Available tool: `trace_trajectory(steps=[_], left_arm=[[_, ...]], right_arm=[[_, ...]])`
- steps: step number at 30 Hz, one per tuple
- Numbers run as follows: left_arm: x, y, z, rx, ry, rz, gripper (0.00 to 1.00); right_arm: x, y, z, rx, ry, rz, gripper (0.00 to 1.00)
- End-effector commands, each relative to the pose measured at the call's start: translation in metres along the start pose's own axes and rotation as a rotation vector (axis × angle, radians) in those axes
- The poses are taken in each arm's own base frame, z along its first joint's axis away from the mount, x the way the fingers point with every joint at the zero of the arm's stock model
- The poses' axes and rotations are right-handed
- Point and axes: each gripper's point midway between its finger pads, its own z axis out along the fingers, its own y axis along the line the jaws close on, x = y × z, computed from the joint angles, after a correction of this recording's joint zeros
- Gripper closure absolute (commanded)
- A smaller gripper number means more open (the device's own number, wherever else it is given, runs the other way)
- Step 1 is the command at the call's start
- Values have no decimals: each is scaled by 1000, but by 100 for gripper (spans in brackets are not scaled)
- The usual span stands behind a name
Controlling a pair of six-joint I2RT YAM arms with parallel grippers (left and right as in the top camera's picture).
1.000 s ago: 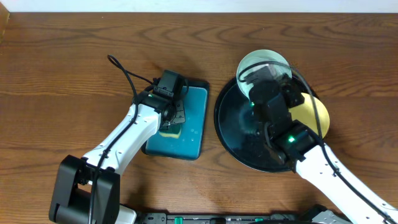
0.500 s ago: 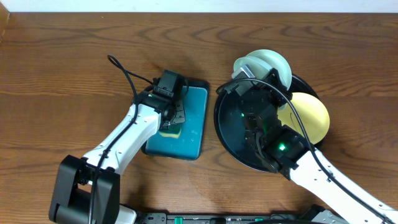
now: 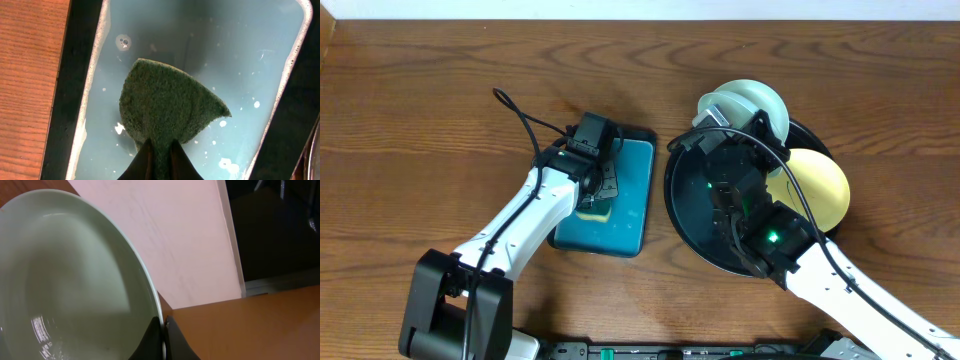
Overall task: Clean dirty plates on tray and stack at the side
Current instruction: 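Lift the mint plate with the right gripper and carry it right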
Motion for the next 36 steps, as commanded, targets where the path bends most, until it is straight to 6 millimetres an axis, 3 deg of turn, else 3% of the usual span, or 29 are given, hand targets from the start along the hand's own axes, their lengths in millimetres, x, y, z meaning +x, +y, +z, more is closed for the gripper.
trace_trajectory(steps=[1, 8, 12, 19, 23, 26, 30, 36], left_arm=[[4, 4, 3, -17, 10, 17, 92], [4, 4, 3, -17, 10, 17, 92], [4, 4, 3, -17, 10, 17, 93], [4, 4, 3, -17, 10, 17, 93], [4, 4, 3, -17, 11, 17, 92], [5, 5, 3, -19, 14, 17, 92], [6, 5, 3, -21, 18, 18, 92], [6, 5, 3, -21, 19, 18, 93]], right_arm=[[-5, -16, -5, 29, -9, 64, 99], [1, -18, -1, 35, 10, 202, 99], [23, -11, 8, 17, 79, 431, 99], [90, 38, 30, -190, 351, 880, 99], [113, 61, 43, -351, 488, 1099, 99], [126, 61, 53, -422, 539, 1257, 99], [161, 46, 67, -408, 627, 1476, 99], [242, 13, 77, -185, 781, 1825, 99]])
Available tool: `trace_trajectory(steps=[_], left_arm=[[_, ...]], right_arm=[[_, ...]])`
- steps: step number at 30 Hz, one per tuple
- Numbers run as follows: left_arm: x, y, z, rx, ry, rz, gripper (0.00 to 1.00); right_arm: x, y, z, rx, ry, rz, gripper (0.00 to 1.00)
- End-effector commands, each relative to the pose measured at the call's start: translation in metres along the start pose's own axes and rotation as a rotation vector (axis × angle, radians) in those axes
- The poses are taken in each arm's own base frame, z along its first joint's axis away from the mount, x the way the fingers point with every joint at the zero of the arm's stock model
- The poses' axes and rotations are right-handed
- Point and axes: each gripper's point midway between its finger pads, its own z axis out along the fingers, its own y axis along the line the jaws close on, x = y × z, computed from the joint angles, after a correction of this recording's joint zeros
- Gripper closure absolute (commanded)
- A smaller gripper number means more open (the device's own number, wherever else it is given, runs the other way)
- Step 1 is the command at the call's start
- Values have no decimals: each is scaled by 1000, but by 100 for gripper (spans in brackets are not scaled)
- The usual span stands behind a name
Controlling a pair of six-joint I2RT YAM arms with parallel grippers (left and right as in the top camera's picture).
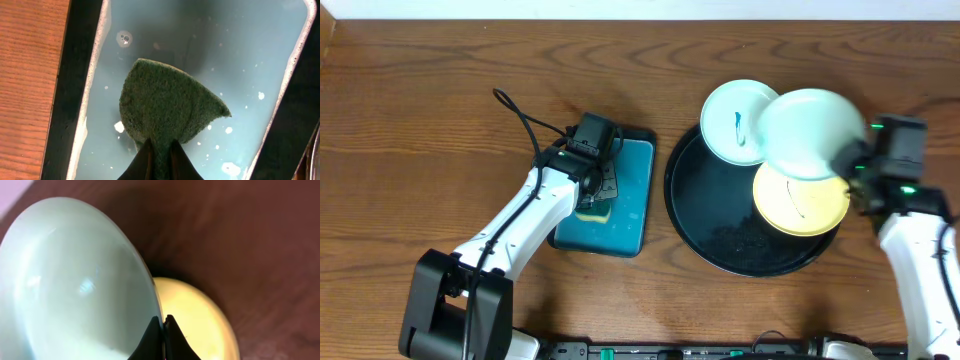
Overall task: Clean dirty plates on tray and stack at the side
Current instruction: 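Lift the mint plate with the right gripper and carry it right, then set the mint plate down right of the black tray, release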
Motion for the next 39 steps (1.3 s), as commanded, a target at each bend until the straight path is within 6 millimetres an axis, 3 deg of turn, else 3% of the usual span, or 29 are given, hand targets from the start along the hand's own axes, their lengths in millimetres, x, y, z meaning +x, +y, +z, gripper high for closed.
trace_trajectory(steps=[1, 8, 15, 23, 29, 33, 37, 39], left_arm=[[4, 4, 3, -17, 12, 17, 93], [5, 5, 3, -19, 16, 17, 92], [6, 5, 3, -20, 18, 18, 93], [8, 6, 3, -25, 27, 19, 92], [8, 6, 3, -25, 27, 19, 93], [8, 6, 3, -25, 27, 19, 93], [8, 6, 3, -25, 27, 19, 92], [8, 6, 3, -25, 27, 19, 93]], right_arm=[[-21, -31, 0, 7, 5, 293, 99], [-35, -105, 5, 182, -30, 479, 99], [-26, -143, 26, 287, 20, 550, 99], [-22, -149, 48, 303, 43, 554, 99], [-26, -152, 48, 317, 23, 551, 99], [-18, -152, 47, 321, 61, 538, 71], [-6, -129, 50, 198, 166, 413, 67], [-1, -106, 52, 75, 221, 313, 80]])
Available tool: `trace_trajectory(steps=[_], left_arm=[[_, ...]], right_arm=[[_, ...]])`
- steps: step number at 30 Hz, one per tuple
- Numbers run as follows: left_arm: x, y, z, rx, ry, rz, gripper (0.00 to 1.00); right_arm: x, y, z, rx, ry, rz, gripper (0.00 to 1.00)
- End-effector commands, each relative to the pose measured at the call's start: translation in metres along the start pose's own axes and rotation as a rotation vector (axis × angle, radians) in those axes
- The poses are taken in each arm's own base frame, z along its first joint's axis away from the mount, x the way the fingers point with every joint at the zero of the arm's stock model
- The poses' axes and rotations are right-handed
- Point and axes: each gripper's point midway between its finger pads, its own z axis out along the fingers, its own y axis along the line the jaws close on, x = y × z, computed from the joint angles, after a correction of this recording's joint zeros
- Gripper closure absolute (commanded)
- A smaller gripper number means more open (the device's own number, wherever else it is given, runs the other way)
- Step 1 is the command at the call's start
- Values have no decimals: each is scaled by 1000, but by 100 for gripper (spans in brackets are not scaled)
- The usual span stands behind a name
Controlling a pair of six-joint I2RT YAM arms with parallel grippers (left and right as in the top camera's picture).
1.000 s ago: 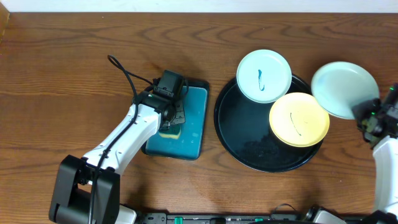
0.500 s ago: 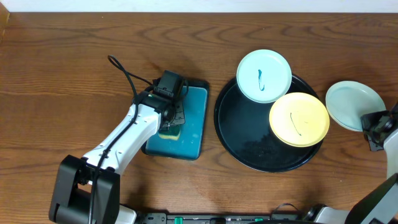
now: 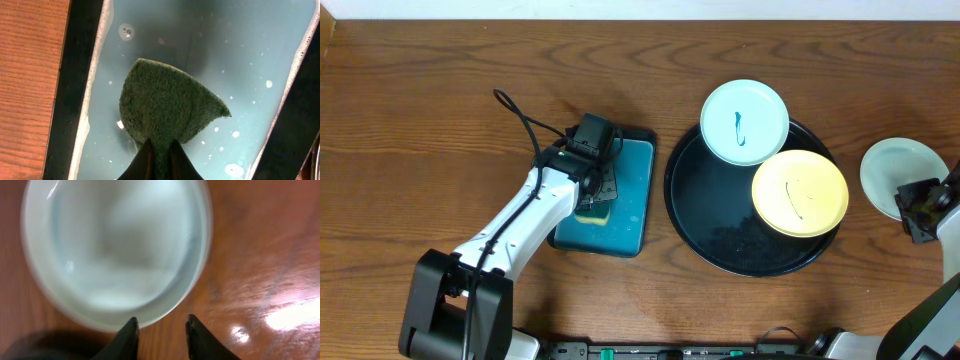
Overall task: Clean dirty plates on tray and stack at the side
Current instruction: 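Set the mint plate down right of the black tray, release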
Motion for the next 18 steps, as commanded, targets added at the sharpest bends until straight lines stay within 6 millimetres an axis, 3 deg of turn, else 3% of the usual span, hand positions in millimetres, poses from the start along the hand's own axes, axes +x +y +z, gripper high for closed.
trace_trajectory(steps=[1, 3, 8, 11, 18], left_arm=[[4, 4, 3, -16, 10, 17, 92], [4, 4, 3, -17, 10, 17, 92], [4, 4, 3, -16, 10, 17, 93], [4, 4, 3, -16, 10, 17, 93], [4, 4, 3, -17, 11, 17, 93]], right_arm=[[26, 34, -6, -188, 124, -232, 88], [39, 41, -8, -234, 169, -314, 99], [45, 46, -6, -225, 131, -526, 99], [44, 64, -4, -276, 69, -660, 99], [54, 85, 7, -307, 8, -751, 99]])
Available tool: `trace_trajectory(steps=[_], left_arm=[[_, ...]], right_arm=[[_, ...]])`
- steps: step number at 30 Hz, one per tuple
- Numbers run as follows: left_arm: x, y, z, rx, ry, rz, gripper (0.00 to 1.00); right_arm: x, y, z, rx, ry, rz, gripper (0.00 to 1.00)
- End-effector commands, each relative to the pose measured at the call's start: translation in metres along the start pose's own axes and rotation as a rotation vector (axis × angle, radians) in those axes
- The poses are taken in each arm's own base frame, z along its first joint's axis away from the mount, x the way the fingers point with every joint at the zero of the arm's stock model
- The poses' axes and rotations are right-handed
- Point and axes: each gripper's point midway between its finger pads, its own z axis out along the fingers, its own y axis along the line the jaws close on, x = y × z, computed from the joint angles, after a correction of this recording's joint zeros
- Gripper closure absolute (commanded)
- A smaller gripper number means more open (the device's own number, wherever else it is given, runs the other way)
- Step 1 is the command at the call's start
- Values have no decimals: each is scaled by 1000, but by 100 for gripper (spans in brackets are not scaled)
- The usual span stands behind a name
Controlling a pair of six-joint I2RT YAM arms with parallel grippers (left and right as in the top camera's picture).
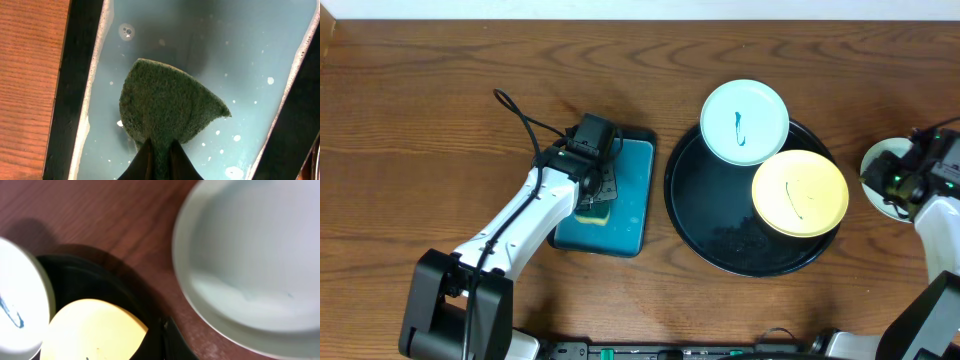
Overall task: Clean dirty plates on tray and stack at the side
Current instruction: 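Set the mint plate down right of the black tray, release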
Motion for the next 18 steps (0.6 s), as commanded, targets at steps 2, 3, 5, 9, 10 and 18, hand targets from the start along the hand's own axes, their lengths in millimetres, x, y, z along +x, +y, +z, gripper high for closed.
trace_trajectory(steps=[2, 3, 5, 9, 10, 18], left_arm=[[4, 4, 3, -17, 11, 17, 92], [4, 4, 3, -18, 13, 17, 93], [5, 5, 3, -18, 13, 17, 93], [5, 5, 3, -18, 13, 17, 93], [5, 5, 3, -18, 13, 17, 93], [5, 5, 3, -18, 13, 17, 93]], right_arm=[[15, -5, 17, 68, 39, -47, 99], [17, -9, 21, 90, 47, -35, 99], [20, -12, 27, 104, 60, -20, 99], [30, -16, 40, 103, 98, 8, 99], [34, -14, 43, 89, 114, 11, 99], [62, 0, 66, -34, 233, 44, 99]])
